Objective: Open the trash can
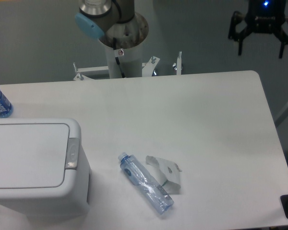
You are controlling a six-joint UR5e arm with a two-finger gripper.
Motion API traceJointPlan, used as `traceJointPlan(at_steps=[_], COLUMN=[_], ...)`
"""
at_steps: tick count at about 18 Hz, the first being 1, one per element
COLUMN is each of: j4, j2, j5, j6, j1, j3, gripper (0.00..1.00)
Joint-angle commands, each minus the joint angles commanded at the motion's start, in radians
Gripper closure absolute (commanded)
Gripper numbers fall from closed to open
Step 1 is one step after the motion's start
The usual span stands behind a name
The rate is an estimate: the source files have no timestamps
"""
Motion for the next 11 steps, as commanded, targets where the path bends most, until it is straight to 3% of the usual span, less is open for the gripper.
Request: traceJointPlan(at_steps=[8,11], j4=[0.041,0.141], j2=[-0.078,-0.113], j5=[-0.008,-0.113], j6=[-0.307,-0.469], j1=[-0.273,-0.325], j3=[0.015,0.018], gripper=[0.00,0.00])
